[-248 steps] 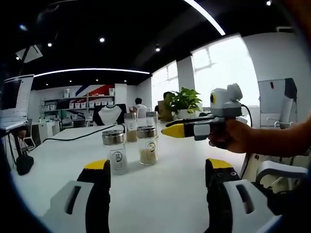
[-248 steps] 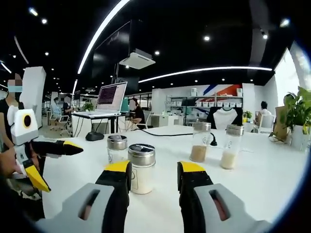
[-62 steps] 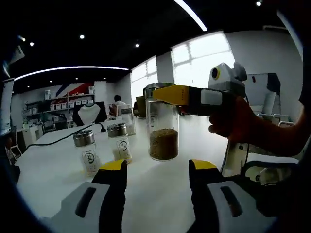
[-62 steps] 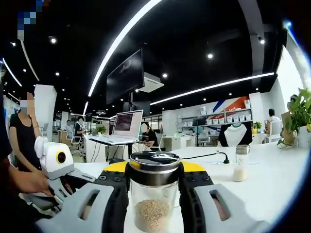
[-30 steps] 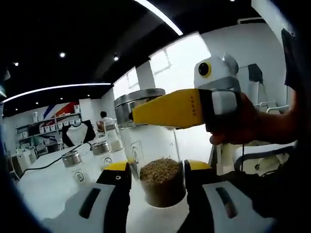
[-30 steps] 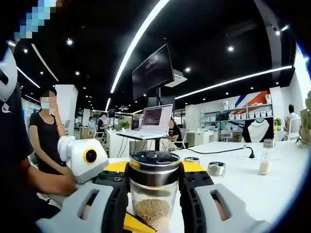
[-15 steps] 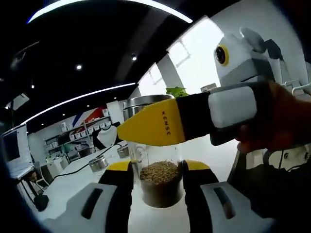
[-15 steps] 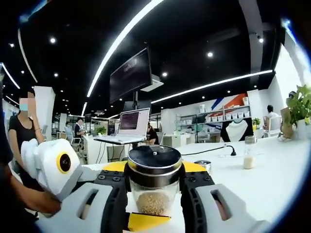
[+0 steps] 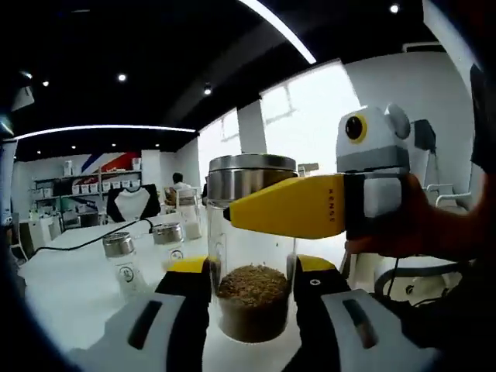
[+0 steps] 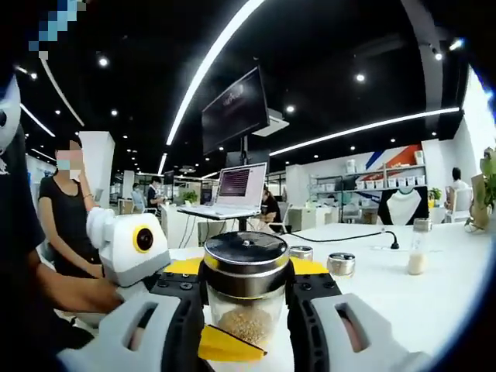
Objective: Rotate the seasoning bottle until the label or dispensing opening points toward the visible target arrow and the bottle remains upright within the marked orientation range
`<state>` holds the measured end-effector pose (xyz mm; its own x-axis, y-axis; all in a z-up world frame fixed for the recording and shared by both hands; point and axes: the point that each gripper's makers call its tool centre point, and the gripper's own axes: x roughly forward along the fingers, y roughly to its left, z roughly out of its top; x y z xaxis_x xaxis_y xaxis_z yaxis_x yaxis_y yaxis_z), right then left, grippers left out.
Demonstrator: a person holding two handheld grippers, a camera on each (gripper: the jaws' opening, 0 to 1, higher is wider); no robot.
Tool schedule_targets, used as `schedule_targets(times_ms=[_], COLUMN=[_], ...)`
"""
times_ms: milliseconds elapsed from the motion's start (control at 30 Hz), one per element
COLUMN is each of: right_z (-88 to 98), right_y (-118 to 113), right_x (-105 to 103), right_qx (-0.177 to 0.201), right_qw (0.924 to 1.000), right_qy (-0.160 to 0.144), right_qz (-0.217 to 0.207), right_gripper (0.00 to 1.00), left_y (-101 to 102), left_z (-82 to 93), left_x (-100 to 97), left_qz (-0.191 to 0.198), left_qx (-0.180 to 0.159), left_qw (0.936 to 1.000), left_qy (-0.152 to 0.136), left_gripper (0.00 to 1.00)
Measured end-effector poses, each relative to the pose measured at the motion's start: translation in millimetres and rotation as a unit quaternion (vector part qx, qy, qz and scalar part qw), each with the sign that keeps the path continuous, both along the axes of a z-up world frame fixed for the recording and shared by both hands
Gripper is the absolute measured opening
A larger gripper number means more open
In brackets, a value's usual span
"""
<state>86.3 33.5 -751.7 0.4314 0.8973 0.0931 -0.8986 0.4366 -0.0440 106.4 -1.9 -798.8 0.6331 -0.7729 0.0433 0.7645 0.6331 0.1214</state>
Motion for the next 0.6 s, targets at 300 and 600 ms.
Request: schedule_targets(times_ms=[300,600], right_z=[8.2,-4.6], right_y=[0,-4], right_x=[-2,25], right_qx=[0.037,0.086], right_qw=[0.9993,0.9889], right_qy=[0.003,0.087], right_qz=[0.009,-0.085], right_gripper=[0.40,0.41], left_y=[-1,5], left_z=[9.1,1.7], left_x=[-1.9,10.5], left_qz=[0.032,0.114], left_qx=[0.017,0.058], left_qw=[0.9985,0.9905], left_qy=[-0.040,-0.050], left_gripper=[0.44,0.44])
